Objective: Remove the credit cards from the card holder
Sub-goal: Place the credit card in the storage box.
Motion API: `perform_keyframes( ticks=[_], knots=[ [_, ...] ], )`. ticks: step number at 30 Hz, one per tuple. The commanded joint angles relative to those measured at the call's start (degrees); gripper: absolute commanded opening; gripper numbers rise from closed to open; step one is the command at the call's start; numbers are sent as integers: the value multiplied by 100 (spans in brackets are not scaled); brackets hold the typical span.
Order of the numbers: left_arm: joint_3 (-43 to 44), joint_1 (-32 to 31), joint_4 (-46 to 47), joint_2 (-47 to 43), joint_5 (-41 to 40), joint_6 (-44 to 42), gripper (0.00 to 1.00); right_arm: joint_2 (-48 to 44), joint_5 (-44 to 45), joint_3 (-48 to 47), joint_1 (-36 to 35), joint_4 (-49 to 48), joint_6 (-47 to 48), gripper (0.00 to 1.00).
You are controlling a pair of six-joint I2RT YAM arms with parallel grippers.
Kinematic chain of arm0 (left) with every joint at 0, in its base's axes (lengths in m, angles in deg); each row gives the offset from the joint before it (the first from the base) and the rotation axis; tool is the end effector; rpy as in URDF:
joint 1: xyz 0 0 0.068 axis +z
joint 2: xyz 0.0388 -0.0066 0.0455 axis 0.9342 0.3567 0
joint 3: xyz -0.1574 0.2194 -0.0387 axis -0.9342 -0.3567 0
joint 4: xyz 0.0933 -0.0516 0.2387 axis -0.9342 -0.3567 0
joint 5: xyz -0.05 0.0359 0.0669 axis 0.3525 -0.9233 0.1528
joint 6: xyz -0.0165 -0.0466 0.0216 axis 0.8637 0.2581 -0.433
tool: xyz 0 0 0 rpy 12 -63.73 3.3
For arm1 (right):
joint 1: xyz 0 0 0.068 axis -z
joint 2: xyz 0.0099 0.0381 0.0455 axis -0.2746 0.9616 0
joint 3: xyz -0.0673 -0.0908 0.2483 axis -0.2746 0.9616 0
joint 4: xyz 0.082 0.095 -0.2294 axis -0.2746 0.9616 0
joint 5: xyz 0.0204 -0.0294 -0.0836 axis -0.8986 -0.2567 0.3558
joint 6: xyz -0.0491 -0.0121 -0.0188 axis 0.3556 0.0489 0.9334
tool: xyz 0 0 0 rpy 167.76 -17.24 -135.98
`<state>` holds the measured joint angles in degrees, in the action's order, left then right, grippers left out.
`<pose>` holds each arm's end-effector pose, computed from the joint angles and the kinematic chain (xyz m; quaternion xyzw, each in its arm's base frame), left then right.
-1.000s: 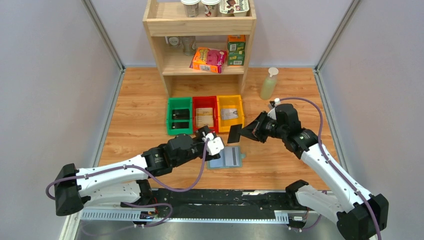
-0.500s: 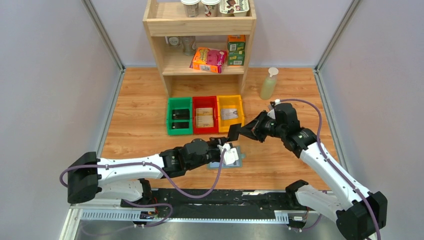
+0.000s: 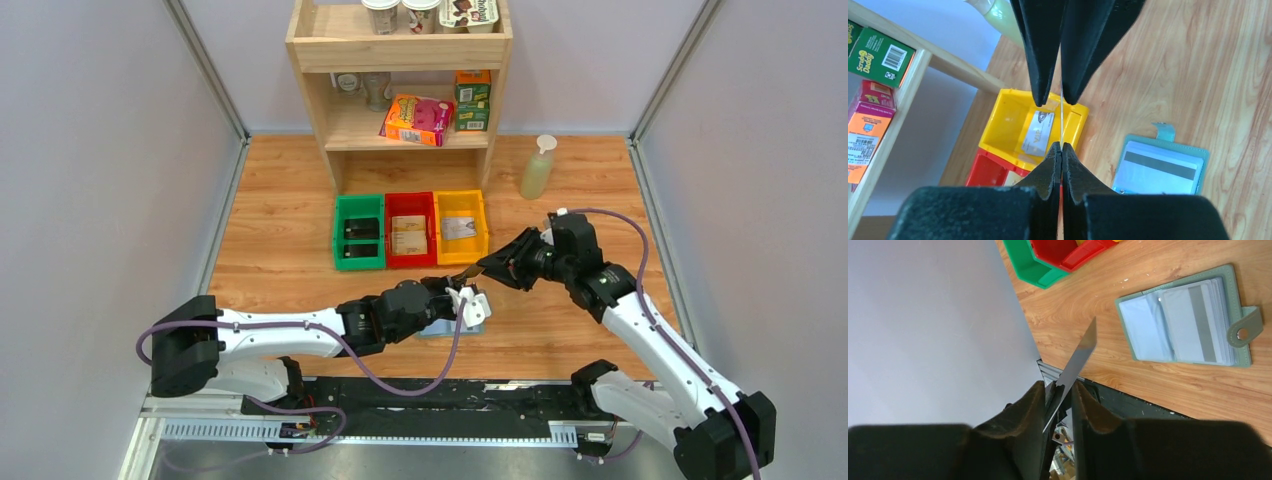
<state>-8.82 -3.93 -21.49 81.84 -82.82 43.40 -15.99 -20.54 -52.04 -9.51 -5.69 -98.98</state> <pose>0.0947 -0.2713 0.2574 0.5476 0.5563 -0.0999 0.6170 0.1767 0.0999 0.2746 0.2650 0.8406 0.4479 0.1500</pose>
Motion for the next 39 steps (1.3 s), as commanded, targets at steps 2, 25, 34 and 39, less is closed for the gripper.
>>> perform_keyframes(
  ticks=[2,25,34,39],
  knots=[
    [222,-71,137,-98,-438,652,0,-337,146,40,-30,-312,-117,50],
    [414,4356,-2857,-1145,2907,5408,0,-1681,1870,48,-39,-611,4410,100],
    [925,6257,-3756,-530,3797,5814,0,-1796,1905,101,-30,-295,4884,100],
    [1574,6442,-4125,208,3639,5612,0,-1937,1913,233,-39,-339,4973,100]
  ],
)
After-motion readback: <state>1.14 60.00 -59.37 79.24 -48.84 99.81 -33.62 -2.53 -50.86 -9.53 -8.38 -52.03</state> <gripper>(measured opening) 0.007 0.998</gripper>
